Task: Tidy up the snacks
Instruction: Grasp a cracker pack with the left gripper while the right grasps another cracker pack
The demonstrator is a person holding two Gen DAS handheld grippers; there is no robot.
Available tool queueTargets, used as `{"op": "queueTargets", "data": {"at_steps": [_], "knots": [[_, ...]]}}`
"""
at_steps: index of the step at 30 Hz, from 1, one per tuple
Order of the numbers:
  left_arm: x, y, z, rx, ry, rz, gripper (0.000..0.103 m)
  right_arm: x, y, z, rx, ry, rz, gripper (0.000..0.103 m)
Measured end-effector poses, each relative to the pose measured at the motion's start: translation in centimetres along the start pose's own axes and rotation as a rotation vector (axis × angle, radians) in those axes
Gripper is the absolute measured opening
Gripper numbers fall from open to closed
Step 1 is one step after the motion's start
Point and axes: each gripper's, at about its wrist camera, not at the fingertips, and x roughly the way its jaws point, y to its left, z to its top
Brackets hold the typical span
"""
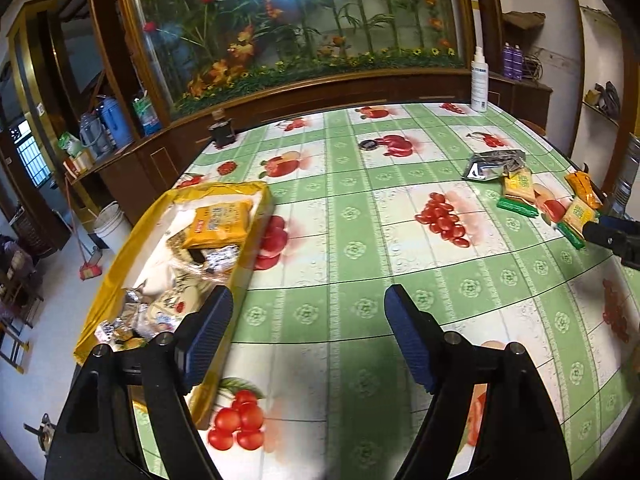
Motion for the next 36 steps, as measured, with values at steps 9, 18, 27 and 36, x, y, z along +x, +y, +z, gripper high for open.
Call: {"op": "queueTargets", "data": {"at_steps": [9,18,27,36], "knots": [[1.6,-5.0,2.8,0.043,0.017,-0.099,0.078,1.7,-3.9,1.4,0.004,0.035,-0.124,0.084],[5.2,-11.0,6.5,0.073,0.070,-0.229,0.078,2.8,-6.5,0.9,0.202,0.100,-0.095,0.085],[10.0,-16.9,8.5,0.106,0.163,-0.339,0.078,6.6,-6.7,2.9,0.211,0.142,-0.186,0.088],[13.1,-20.2,10.6,0.095,0.204,-0.424,0.078,7.0,-5.6,2.2,0.061,0.163,-0.306,0.080]]}}
